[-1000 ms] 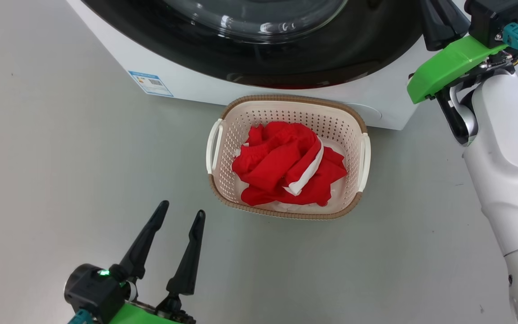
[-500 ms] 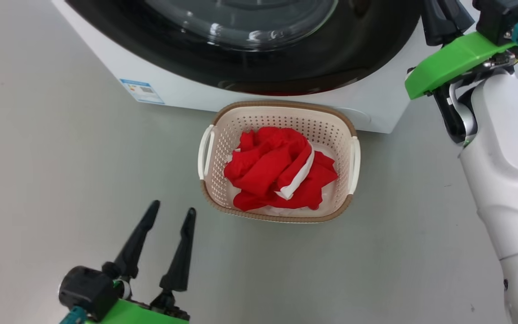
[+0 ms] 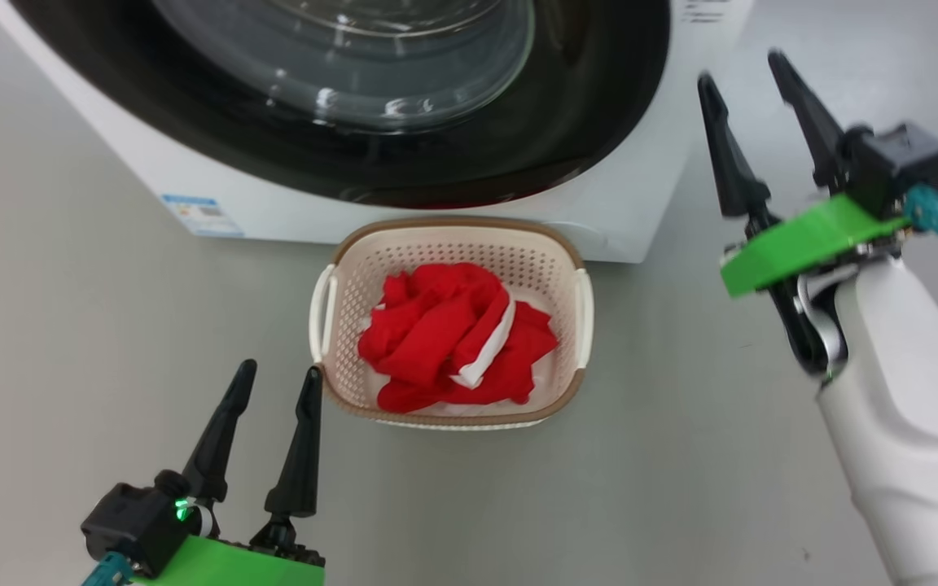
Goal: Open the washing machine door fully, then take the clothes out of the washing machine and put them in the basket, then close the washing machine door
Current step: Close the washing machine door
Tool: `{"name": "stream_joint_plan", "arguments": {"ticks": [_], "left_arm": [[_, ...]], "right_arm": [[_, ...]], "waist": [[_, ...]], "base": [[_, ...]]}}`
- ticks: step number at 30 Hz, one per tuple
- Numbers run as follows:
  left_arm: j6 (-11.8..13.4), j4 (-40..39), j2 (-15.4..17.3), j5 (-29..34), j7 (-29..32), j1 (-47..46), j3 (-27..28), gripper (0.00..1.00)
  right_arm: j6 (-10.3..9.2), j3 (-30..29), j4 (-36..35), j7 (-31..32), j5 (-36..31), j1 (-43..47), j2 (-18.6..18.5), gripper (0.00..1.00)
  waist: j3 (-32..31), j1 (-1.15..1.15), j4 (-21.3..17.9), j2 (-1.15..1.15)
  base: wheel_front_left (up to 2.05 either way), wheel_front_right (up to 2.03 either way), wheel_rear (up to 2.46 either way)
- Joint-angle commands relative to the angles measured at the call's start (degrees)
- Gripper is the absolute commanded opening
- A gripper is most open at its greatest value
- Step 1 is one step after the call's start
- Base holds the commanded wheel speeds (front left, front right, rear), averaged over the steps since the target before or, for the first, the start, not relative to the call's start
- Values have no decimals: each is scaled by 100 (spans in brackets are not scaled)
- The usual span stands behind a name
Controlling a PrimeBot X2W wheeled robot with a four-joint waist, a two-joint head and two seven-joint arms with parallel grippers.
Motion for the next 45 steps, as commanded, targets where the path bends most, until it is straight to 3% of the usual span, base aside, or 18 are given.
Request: {"name": "stream_joint_plan", "arguments": {"ticks": [1,21,45], "left_arm": [[-28,-144,34,-48,-69,-23,225,100],[-31,-74,45,60,-69,322,412,100],[-32,-32,227,240,-69,884,769,100]], "right_arm": [[-21,-12,-267,-36,-58,248,117,100],[-21,-633,-1621,-36,-44,2475,210,100],[-21,-1149,-2654,-36,-293,4100,358,100]], "waist": [[-192,0,-231,0],[-983,0,-925,0],[-1786,0,-1111,0]], "base": [[0,0,0],[0,0,0],[0,0,0]]}}
